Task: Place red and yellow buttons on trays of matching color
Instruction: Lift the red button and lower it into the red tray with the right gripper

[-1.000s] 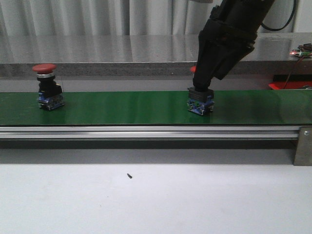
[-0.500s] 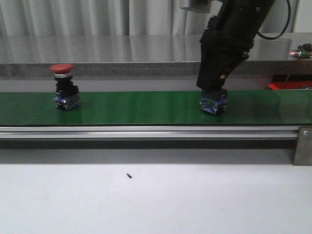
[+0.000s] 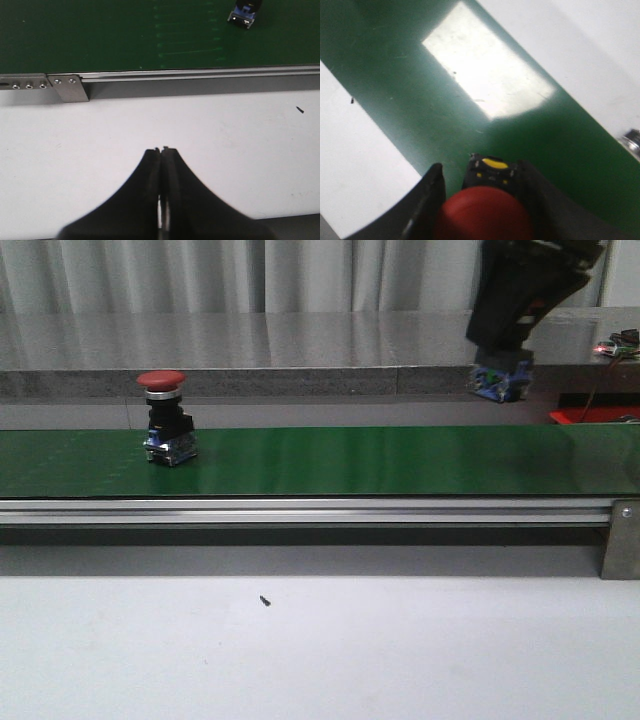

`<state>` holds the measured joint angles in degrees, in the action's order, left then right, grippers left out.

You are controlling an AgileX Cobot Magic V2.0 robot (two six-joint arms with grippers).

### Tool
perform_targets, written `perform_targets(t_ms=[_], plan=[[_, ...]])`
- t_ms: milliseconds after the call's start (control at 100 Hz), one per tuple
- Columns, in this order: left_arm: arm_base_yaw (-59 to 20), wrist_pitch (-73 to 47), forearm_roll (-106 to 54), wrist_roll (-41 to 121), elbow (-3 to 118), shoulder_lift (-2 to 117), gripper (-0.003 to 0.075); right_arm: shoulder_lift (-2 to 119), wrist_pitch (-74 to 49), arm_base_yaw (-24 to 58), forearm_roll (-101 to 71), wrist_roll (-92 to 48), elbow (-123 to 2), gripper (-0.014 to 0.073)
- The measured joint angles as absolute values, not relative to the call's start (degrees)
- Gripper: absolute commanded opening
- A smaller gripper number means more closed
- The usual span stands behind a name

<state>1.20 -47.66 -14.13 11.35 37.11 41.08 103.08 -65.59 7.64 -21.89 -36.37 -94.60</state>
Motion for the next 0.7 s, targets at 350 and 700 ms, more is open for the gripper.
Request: perform_targets(t_ms=[350, 700], plan=[[1.2, -47.7, -14.1, 11.4, 37.1, 41.1, -0.0020, 101.7, -65.1, -8.5, -21.8, -34.9, -94.6, 0.0131], [1.2, -47.7, -14.1, 11.4, 37.1, 41.1, -0.0020, 101.7, -56.6, -21.6, -21.7, -30.3, -94.6, 0.0131]])
